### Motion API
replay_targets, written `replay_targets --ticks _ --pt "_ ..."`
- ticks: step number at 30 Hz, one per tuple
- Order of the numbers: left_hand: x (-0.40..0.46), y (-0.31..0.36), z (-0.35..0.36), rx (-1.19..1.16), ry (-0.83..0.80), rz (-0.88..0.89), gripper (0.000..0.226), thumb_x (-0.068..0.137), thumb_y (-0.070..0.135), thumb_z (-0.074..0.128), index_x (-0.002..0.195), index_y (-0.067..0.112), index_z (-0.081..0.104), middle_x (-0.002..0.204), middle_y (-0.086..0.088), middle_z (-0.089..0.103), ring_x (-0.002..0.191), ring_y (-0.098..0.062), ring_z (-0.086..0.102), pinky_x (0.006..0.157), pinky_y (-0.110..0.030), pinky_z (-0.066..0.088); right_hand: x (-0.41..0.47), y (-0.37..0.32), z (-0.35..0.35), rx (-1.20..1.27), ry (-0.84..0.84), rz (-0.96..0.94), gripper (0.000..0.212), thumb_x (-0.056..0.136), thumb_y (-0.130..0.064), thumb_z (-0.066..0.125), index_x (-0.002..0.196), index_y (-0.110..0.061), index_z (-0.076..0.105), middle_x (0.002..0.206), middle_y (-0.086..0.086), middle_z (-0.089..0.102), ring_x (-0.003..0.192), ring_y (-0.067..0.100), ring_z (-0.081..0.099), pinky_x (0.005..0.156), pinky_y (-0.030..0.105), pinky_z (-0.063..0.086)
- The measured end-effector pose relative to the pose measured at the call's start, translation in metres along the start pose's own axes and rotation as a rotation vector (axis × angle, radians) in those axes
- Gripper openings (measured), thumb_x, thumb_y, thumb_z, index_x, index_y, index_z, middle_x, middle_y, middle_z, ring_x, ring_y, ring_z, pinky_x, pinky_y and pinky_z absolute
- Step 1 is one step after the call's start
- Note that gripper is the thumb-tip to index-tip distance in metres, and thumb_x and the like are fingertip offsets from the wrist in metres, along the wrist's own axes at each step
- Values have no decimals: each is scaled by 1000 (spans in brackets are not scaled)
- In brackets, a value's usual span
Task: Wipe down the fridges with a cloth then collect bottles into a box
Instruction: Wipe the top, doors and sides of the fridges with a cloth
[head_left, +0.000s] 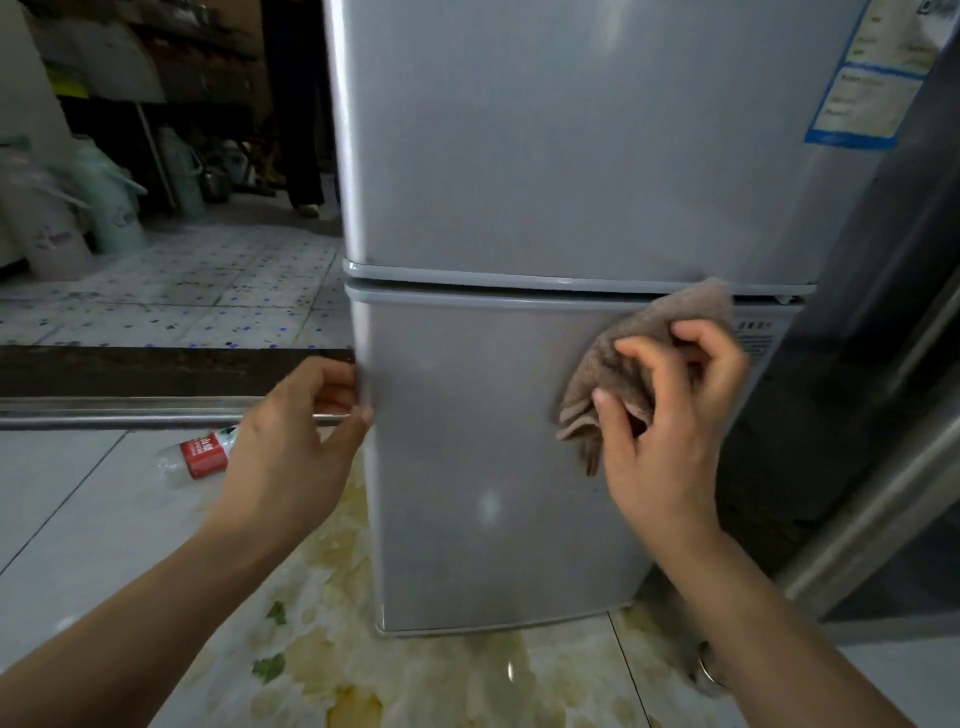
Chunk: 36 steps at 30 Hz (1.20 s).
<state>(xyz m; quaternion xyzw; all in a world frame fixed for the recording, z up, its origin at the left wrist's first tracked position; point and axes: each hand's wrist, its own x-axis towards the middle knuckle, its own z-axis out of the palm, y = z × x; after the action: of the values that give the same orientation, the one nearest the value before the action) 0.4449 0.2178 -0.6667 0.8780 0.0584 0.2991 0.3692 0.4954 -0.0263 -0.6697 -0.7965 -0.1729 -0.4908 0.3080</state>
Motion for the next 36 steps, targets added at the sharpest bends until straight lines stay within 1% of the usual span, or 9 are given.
replay_targets --ticks 4,8,13,19,22,26,29,33,36 --pt "-3 -9 9 12 -11 -5 20 83 16 66 89 29 52 80 22 56 77 8 53 61 -12 40 -4 -50 30 92 4 -38 26 74 4 69 98 -1 61 120 23 43 109 33 44 92 42 45" --pt "3 -15 1 -80 -96 -27 21 81 14 67 86 31 56 81 15 63 76 5 59 63 -15 45 2 -87 50 95 -91 -228 24 67 16 64 88 2 65 107 24 55 90 36 49 78 42 44" --pt "-2 -25 -7 -314 -213 -94 35 81 -5 62 105 21 66 93 8 69 83 2 64 73 -8 50 5 -75 53 109 -46 -293 47 74 -2 71 115 -8 49 119 12 43 106 30 45 93 34 42" --pt "-8 -26 -12 -564 -236 -198 42 83 -13 56 117 13 58 103 0 66 88 -2 66 77 -9 50 -58 -68 75 -7 -303 -491 22 92 -11 55 109 -15 68 112 -2 42 94 20 43 77 35 50" --pt "-14 -34 -19 -517 -227 -200 43 86 -6 56 113 26 56 107 9 64 91 4 63 71 -6 49 -47 -73 69 -5 -384 -512 20 90 -16 59 108 -10 66 112 -2 44 95 20 46 76 41 51" --pt "-20 -44 -27 -399 -155 -209 42 86 3 60 111 36 53 106 19 62 89 8 60 63 -8 48 7 -102 73 -104 -150 -586 39 84 -9 64 122 -4 61 132 6 38 104 29 38 86 36 42" --pt "-20 -53 -31 -329 -136 -228 41 87 6 60 113 37 51 108 19 60 91 5 60 61 -10 45 14 -114 87 -224 -87 -649 35 80 -10 59 115 -8 65 133 2 57 105 24 36 86 36 36" --pt "-24 -69 -33 -254 -150 -242 42 86 5 60 119 31 52 110 16 58 93 1 59 65 -12 46 -40 -93 111 -331 -163 -805 29 76 -17 55 101 -16 69 119 -3 66 107 19 41 85 35 30" --pt "-31 -81 -32 -192 -188 -248 43 85 4 60 117 31 51 107 15 57 92 1 58 69 -12 44 -98 -76 126 -410 -371 -874 27 73 -19 57 96 -21 70 116 -9 66 108 14 43 83 31 32"
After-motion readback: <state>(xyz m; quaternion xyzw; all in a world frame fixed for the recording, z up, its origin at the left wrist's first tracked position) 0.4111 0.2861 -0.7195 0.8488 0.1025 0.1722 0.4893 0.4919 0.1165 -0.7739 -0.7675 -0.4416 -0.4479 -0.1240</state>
